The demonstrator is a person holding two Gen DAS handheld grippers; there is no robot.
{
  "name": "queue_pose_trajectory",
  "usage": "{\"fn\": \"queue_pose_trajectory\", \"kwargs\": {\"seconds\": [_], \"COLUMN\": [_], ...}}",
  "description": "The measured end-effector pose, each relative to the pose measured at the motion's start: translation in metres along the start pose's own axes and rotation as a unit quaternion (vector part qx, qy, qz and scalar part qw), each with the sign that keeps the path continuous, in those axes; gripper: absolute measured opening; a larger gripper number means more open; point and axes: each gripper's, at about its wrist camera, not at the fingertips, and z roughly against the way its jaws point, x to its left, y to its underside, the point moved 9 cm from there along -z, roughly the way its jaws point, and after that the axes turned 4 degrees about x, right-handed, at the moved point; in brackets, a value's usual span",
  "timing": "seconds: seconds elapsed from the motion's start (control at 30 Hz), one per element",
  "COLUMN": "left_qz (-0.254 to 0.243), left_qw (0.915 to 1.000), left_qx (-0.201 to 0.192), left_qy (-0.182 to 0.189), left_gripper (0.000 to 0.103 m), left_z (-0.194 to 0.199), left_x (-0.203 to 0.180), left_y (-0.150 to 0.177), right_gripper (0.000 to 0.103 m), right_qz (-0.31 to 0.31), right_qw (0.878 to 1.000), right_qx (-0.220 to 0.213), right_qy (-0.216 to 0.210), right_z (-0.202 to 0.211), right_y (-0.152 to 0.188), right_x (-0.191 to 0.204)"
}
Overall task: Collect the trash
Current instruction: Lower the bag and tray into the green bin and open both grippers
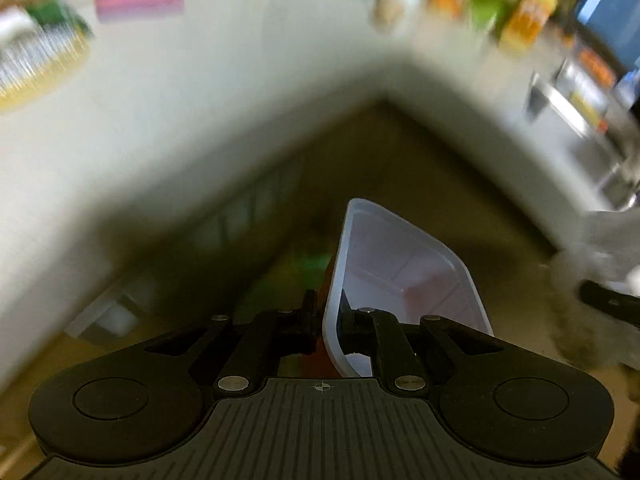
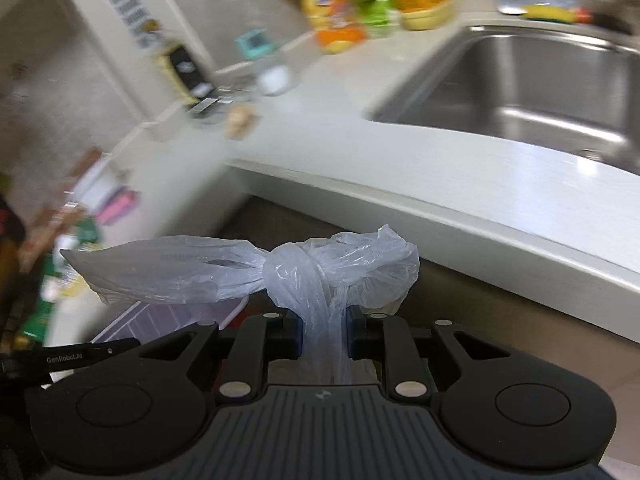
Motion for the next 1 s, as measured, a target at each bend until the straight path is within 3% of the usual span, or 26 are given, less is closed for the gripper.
{"fn": "queue_pose_trajectory", "kwargs": {"seconds": [0.17,0.27,0.37,0.5,0.6,0.77,0.93,1.0], "left_qz": [0.053,0.062,0.070,0.089,0.107,0.135,0.151,0.155], "left_qw": [0.9965,0.9922,0.9920,0.9907,0.9894,0.9854,0.9843,0.9844], "left_qx": [0.066,0.107,0.105,0.102,0.097,0.092,0.070,0.058], "left_qy": [0.000,0.016,-0.002,0.005,0.017,0.050,0.060,0.061], "left_gripper": [0.013,0.024,0.023,0.024,0.024,0.024,0.024,0.024], "left_z": [-0.100,-0.162,-0.203,-0.230,-0.218,-0.158,-0.096,-0.075], "left_x": [0.013,0.020,0.036,0.059,0.071,0.086,0.095,0.100], "left_y": [0.028,0.049,0.065,0.079,0.084,0.099,0.107,0.108], "right_gripper": [0.019,0.019,0.019,0.019,0.019,0.019,0.027,0.034], "right_qz": [-0.045,-0.044,-0.020,0.030,0.062,0.080,0.086,0.080], "right_qw": [0.998,0.996,0.994,0.991,0.988,0.984,0.968,0.965], "right_qx": [0.049,0.074,0.083,0.092,0.107,0.146,0.232,0.247], "right_qy": [0.024,0.037,0.063,0.090,0.096,0.069,0.045,0.042], "right_z": [-0.008,-0.019,-0.028,-0.047,-0.072,-0.128,-0.193,-0.202], "right_y": [0.047,0.069,0.076,0.072,0.071,0.072,0.093,0.097], "right_x": [-0.032,-0.036,-0.034,-0.026,-0.016,0.013,0.042,0.050]}}
